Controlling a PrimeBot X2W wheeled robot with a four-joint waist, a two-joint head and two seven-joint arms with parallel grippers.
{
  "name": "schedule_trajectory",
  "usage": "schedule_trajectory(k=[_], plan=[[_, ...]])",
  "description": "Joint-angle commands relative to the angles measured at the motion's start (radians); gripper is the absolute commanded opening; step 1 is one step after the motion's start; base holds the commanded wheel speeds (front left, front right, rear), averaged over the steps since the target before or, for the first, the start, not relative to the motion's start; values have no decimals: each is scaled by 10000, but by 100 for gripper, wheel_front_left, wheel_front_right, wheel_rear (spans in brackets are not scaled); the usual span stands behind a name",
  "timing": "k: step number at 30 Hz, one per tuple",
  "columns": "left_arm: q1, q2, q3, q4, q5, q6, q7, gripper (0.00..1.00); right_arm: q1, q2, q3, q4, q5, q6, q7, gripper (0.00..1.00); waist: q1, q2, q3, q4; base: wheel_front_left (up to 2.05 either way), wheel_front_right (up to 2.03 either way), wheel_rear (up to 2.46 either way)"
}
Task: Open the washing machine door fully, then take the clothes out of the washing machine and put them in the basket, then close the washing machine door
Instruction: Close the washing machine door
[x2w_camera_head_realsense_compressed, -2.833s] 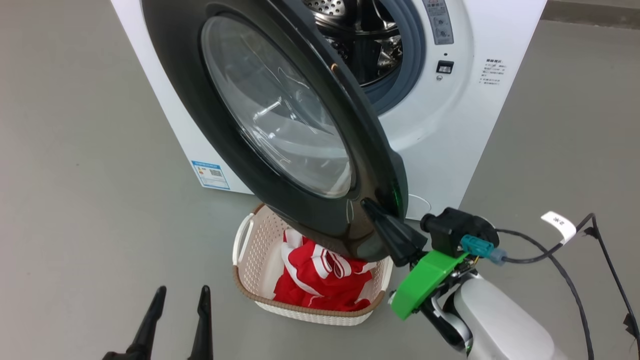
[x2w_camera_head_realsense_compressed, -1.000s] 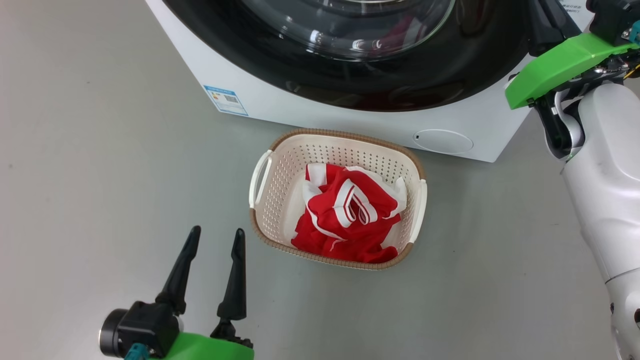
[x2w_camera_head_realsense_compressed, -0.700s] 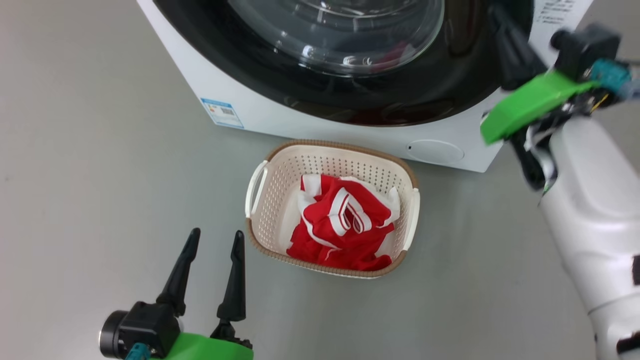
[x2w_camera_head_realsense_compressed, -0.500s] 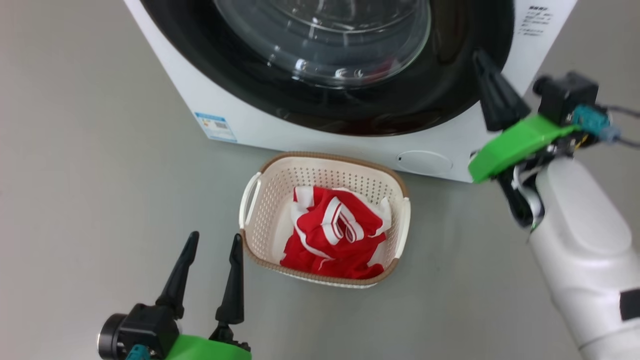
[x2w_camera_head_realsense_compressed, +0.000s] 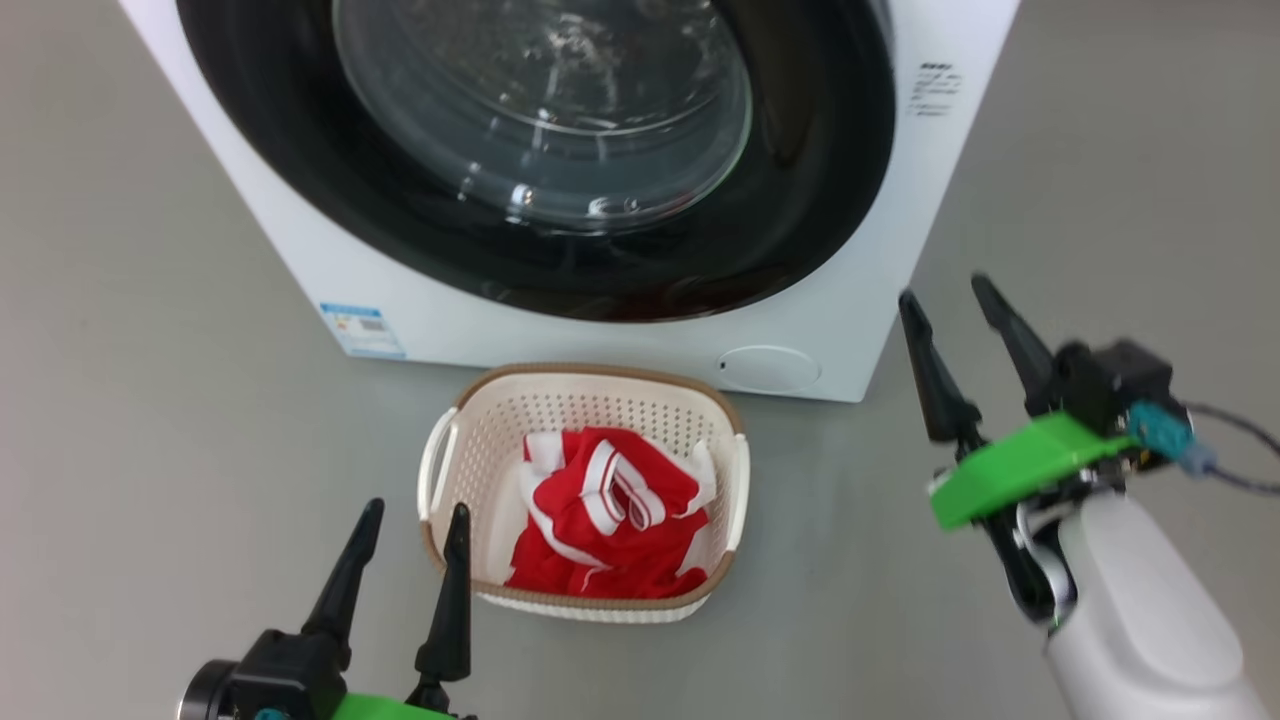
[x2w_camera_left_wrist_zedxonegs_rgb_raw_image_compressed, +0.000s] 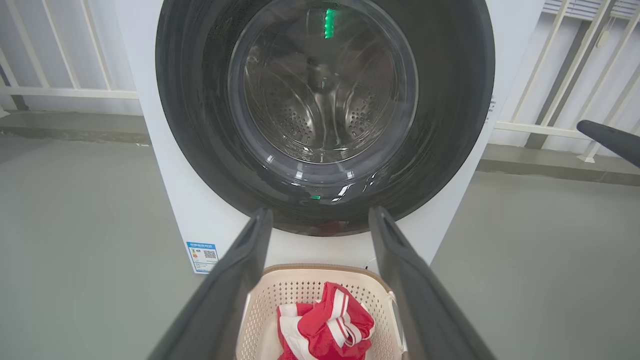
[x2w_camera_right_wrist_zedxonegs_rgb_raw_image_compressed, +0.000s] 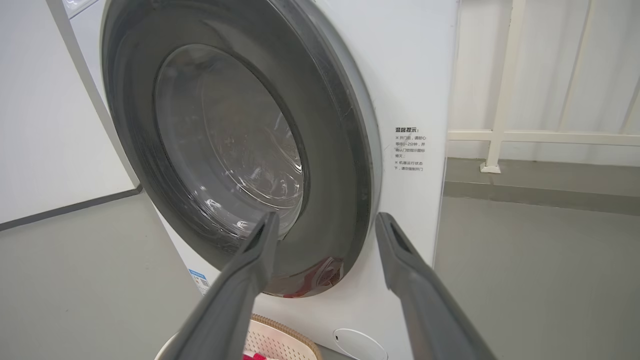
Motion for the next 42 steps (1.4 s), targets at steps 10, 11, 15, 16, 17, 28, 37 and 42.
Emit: schedule_trajectory(k=[10, 11, 15, 16, 17, 28, 37, 42], plan=[[373, 319, 296, -288, -116, 99, 275, 100, 2138, 264, -80, -1548, -681, -11, -64, 100, 0, 0, -830, -993, 0, 0, 0], [432, 331, 301, -287, -134, 111, 294, 100, 2316, 272, -111, -1689, -723, -11, -61, 100, 0, 0, -892, -1067, 0, 0, 0], [702, 350, 313, -281, -235, 171, 352, 100, 3220, 303, -331, -2442, -910, -11, 171, 100, 0, 0, -1149, -1353, 0, 0, 0], [756, 348, 311, -282, -252, 184, 351, 100, 3405, 309, -409, -2599, -941, -11, 226, 100, 0, 0, -1203, -1401, 0, 0, 0], [813, 350, 303, -282, -265, 194, 360, 100, 3586, 314, -485, -2760, -964, -11, 282, 100, 0, 0, -1246, -1447, 0, 0, 0], [1238, 402, 220, -321, -274, 350, 372, 100, 5076, 334, -882, -4128, -915, -11, 861, 100, 0, 0, -1584, -1770, 0, 0, 0], [1380, 499, 166, -380, -199, 480, 368, 100, 5575, 335, -1101, -4560, -946, -11, 1119, 100, 0, 0, -1693, -1888, 0, 0, 0], [1386, 528, 158, -372, -180, 540, 360, 100, 5683, 336, -1125, -4622, -904, -11, 1157, 100, 0, 0, -1704, -1916, 0, 0, 0]])
